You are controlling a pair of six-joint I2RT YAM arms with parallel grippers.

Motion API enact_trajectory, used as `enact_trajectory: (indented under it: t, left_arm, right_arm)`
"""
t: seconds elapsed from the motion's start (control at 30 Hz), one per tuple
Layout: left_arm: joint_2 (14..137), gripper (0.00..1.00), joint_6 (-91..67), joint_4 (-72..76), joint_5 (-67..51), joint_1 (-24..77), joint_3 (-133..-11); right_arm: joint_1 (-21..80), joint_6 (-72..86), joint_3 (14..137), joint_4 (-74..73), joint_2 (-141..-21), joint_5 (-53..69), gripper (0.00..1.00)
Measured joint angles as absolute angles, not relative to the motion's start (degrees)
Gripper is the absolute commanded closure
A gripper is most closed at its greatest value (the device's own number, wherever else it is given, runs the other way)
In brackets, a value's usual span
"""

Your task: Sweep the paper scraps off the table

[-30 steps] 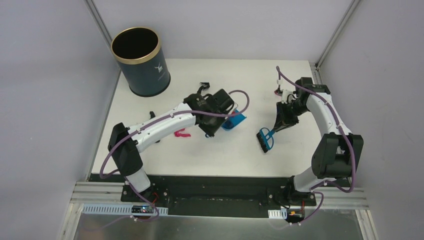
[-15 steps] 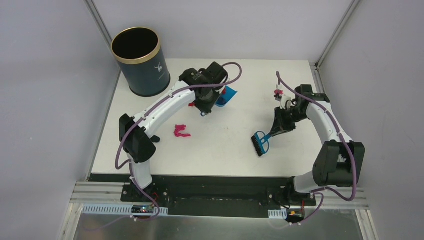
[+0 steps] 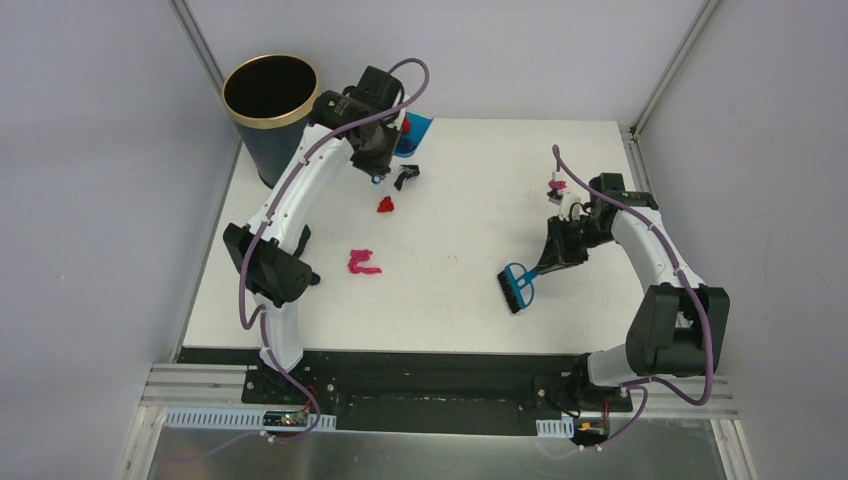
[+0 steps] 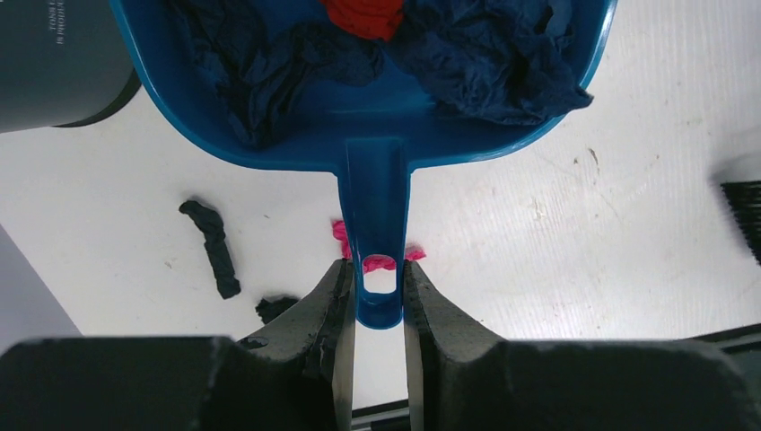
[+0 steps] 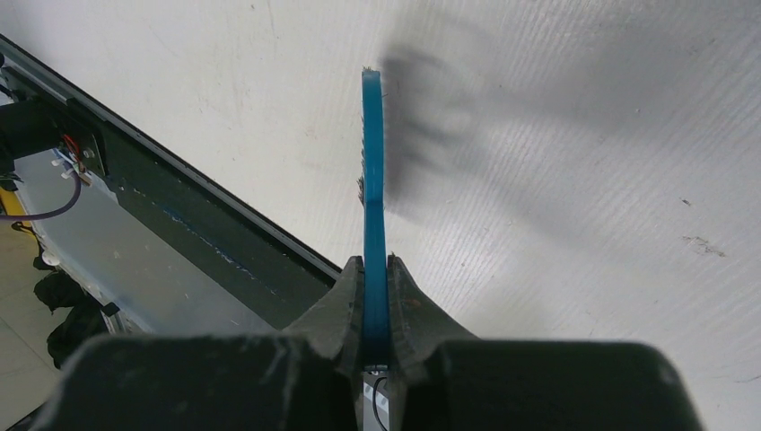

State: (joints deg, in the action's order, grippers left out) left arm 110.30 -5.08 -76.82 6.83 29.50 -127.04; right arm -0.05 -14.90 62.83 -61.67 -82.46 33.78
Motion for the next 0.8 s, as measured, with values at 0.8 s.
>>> enact_trajectory:
  t: [0.8]
  left_arm:
    - [117.23, 1.0, -6.9, -77.45, -4.86, 6.63, -141.69]
  right_arm:
    - [-0.05, -14.9, 62.65, -61.49, -83.07, 34.98, 1.0]
